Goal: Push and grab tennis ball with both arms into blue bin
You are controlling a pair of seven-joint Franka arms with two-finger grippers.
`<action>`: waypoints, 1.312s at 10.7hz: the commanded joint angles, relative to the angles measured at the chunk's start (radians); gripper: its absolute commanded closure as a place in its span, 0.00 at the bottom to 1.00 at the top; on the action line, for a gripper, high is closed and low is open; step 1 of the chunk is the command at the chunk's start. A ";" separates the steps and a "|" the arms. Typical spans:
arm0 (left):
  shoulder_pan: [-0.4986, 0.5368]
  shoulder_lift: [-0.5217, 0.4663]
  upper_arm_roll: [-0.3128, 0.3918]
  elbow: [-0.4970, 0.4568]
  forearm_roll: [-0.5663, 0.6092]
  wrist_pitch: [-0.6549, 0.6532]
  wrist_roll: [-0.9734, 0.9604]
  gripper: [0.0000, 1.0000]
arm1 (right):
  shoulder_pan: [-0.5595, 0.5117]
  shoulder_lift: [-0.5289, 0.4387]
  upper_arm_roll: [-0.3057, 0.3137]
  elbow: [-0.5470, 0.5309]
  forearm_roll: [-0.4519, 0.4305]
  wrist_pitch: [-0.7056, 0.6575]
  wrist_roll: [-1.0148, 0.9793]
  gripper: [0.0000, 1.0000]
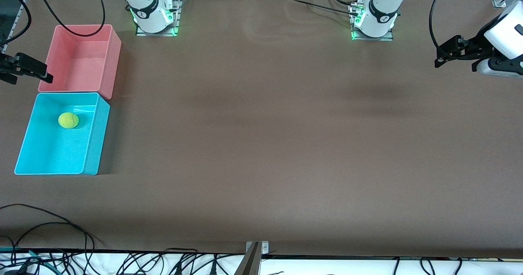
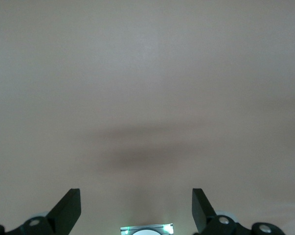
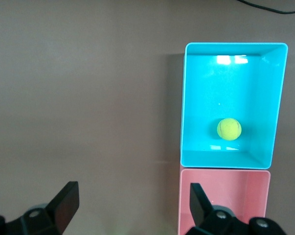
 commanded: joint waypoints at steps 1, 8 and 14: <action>0.011 0.010 0.000 0.027 -0.023 -0.023 -0.010 0.00 | 0.006 -0.027 0.005 -0.021 0.005 0.010 0.071 0.00; 0.008 0.010 0.000 0.027 -0.023 -0.025 -0.010 0.00 | 0.003 -0.013 0.000 -0.021 0.011 0.016 0.076 0.00; 0.014 0.010 0.000 0.024 -0.023 -0.031 -0.010 0.00 | 0.003 -0.010 0.000 -0.021 0.004 0.018 0.077 0.00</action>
